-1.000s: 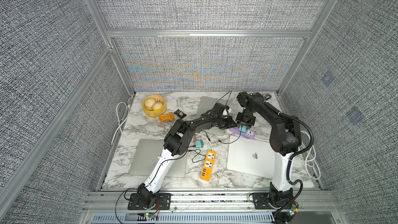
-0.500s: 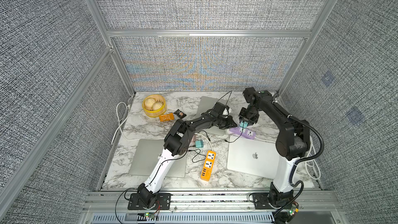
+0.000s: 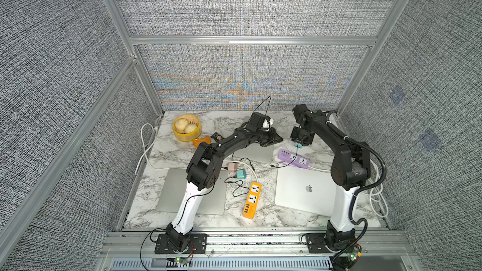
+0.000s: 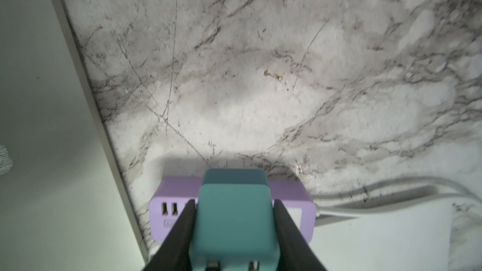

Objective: Unplug the laptop charger
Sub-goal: Remove the plug from the socket, then place the plug at the center of the board.

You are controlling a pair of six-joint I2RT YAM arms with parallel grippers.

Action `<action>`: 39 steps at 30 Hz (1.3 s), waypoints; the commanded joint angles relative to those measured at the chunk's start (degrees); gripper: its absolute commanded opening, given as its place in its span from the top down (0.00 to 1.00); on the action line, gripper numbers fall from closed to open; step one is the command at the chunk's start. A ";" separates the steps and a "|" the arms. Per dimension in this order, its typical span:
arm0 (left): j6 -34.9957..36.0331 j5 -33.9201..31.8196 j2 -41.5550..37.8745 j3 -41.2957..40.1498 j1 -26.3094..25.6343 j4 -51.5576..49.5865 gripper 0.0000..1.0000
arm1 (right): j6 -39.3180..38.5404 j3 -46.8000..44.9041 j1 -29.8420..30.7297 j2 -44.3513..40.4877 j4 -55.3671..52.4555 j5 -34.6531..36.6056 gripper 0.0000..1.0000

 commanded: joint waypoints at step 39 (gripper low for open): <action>3.23 -1.97 -9.56 -15.26 4.20 1.02 0.85 | -12.67 -1.22 -1.11 7.76 14.53 1.80 0.44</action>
